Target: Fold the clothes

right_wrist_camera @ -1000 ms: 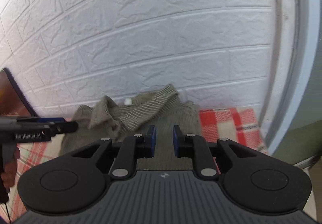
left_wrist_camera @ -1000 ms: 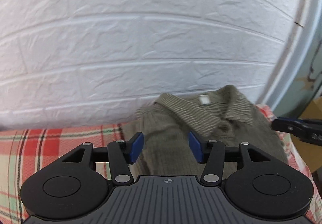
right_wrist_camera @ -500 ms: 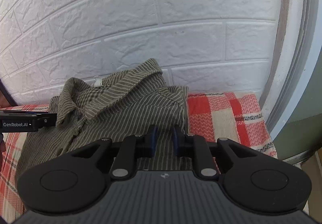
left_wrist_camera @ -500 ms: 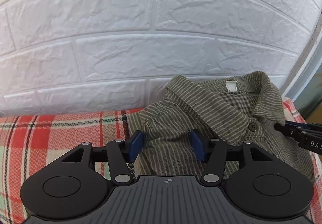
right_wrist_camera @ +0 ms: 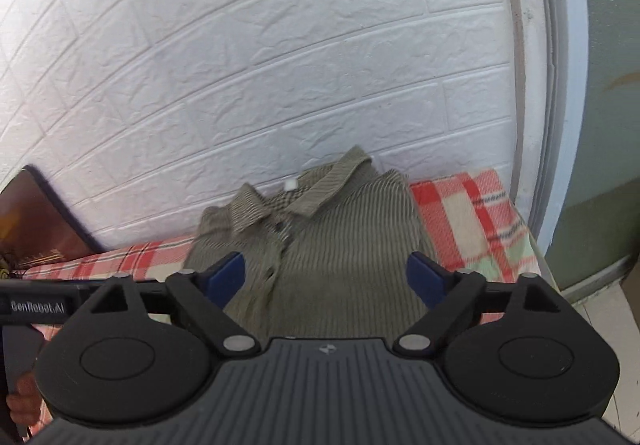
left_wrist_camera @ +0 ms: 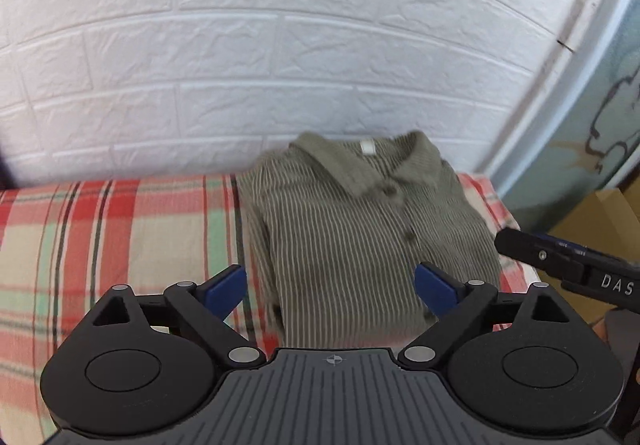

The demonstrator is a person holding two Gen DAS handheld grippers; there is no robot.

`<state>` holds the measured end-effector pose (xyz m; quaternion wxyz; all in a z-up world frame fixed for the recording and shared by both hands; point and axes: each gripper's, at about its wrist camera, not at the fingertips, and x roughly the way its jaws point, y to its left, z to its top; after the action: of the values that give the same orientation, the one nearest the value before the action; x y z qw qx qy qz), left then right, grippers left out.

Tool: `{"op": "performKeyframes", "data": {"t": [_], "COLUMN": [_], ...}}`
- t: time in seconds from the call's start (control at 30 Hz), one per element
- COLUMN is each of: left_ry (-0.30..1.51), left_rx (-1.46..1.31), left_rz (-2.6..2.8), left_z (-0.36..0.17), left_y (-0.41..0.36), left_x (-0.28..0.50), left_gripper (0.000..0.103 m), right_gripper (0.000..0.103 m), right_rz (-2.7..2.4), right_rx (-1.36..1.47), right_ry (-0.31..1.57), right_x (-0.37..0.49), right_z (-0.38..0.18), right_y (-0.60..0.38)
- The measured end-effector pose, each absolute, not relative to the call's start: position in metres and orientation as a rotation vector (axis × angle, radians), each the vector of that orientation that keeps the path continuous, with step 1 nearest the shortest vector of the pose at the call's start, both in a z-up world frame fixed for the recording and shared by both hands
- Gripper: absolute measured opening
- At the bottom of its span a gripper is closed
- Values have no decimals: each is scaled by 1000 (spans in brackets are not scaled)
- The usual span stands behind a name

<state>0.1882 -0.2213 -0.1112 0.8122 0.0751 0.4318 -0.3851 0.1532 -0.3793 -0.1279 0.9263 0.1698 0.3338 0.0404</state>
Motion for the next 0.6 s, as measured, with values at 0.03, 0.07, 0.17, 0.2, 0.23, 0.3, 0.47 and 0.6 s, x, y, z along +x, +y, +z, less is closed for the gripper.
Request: {"op": "performKeyframes", "data": {"t": [0.03, 0.07, 0.17, 0.2, 0.23, 0.3, 0.47, 0.6], "left_ry": [932, 941, 957, 948, 935, 908, 868, 855], "left_rx": [155, 150, 133, 134, 139, 143, 131, 127], "left_rz": [-824, -826, -829, -830, -825, -823, -838, -822], "left_z": [-109, -107, -99, -95, -89, -78, -52, -38], "left_y": [-213, -205, -181, -174, -167, -152, -128, -121], "left_x": [181, 174, 152, 145, 138, 126, 102, 90], "left_gripper": [99, 99, 99, 99, 99, 101, 103, 103], "right_gripper": [95, 96, 98, 100, 101, 101, 102, 102], "right_rz": [77, 71, 40, 28, 16, 1, -35, -45], "right_rx": [350, 350, 342, 339, 336, 318, 245, 178], "right_ry": [681, 678, 669, 670, 671, 677, 657, 641], "right_x": [143, 131, 98, 87, 77, 58, 14, -3], "right_z": [-123, -118, -102, -97, -91, -80, -51, -36], "right_y": [-375, -371, -361, -357, -353, -345, -327, -323]}}
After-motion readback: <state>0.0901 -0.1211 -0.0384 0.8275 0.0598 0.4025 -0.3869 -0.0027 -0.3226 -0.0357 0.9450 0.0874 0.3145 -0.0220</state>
